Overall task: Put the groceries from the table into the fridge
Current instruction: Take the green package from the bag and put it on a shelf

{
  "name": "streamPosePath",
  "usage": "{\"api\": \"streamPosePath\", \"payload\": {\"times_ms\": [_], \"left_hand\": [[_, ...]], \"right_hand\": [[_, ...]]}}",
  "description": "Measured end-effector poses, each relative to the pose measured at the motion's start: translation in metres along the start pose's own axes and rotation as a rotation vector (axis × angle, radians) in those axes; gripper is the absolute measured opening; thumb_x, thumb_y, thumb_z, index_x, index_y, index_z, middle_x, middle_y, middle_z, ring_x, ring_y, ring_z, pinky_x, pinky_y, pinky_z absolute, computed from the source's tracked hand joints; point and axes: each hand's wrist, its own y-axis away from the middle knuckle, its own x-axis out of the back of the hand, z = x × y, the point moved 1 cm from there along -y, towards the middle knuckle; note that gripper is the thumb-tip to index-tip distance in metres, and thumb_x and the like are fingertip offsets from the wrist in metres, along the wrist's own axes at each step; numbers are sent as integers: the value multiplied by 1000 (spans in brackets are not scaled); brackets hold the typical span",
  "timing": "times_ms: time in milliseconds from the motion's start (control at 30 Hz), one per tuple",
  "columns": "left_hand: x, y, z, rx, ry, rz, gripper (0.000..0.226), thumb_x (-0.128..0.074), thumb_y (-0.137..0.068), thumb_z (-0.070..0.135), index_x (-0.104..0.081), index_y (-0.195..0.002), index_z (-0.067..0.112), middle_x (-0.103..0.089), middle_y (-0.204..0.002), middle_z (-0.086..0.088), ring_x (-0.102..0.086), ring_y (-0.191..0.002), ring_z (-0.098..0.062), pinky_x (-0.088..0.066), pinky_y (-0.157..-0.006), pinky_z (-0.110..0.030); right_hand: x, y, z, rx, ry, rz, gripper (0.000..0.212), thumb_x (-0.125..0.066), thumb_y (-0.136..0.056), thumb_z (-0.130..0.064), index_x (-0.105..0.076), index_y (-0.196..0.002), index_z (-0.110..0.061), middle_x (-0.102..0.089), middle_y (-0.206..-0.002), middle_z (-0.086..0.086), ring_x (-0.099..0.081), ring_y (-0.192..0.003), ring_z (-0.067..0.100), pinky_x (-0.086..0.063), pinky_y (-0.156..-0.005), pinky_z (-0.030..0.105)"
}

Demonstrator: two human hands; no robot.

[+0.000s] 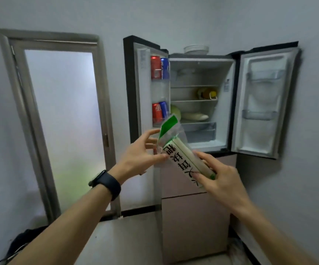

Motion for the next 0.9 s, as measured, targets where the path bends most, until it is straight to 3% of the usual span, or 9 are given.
{"api": "streamPosePath", "payload": {"times_ms": [100,267,400,467,533,700,800,900], "left_hand": [[-6,-59,-7,-98,-263,56,63,-73,-87,35,-45,-143,30,-52,-133,11,-46,-117,-2,-42,-90,-14],[-14,-157,-10,-222,-480,44,51,-66,-91,37,-50,-139,33,-34,-151,4,-39,-134,-13,-41,-111,-36],[-31,-226,-3,-288,-615,112,51,-66,-89,38,-52,-138,34,-32,-154,1,-37,-137,-19,-40,-109,-35],[-43,-257,1,-311,-651,139,51,-66,-89,36,-52,-138,35,-34,-154,1,-36,-137,-19,-40,-109,-35],[-56,-285,4,-334,-696,156,51,-64,-89,36,-51,-138,36,-36,-154,1,-36,-138,-18,-40,-109,-36],[-95,-357,1,-335,-848,172,53,-61,-91,38,-46,-142,39,-32,-157,3,-32,-141,-18,-35,-113,-36],[-117,-403,-2,-317,-914,197,54,-58,-91,36,-44,-144,39,-29,-159,3,-29,-144,-19,-30,-114,-36],[-133,-452,1,-261,-925,207,56,-57,-92,39,-39,-145,42,-26,-160,5,-24,-146,-18,-29,-117,-39]], "right_hand": [[26,-50,28,14,142,101,64,-78,-85,-28,-50,-139,-50,-74,-108,-9,-71,-81,4,-61,-69,22],[71,-134,57,55,337,197,63,-76,-87,-30,-49,-143,-43,-74,-112,-5,-67,-86,9,-58,-75,19],[104,-186,82,90,460,261,63,-73,-89,-30,-47,-145,-42,-73,-112,-2,-68,-88,15,-61,-80,34],[122,-208,99,109,511,300,62,-74,-89,-31,-48,-145,-40,-74,-111,-3,-64,-83,11,-57,-75,22],[138,-228,119,126,555,345,59,-75,-88,-33,-52,-142,-39,-74,-108,-4,-56,-78,7,-42,-68,11],[171,-285,183,222,600,436,54,-78,-84,-30,-61,-135,-33,-76,-100,-4,-61,-71,12,-41,-63,17],[193,-328,219,322,645,466,50,-81,-81,-27,-67,-129,-28,-76,-97,-3,-58,-67,9,-33,-58,8],[214,-374,246,363,692,466,42,-82,-80,-29,-70,-121,-27,-75,-92,-4,-64,-66,16,-33,-54,12]]}}
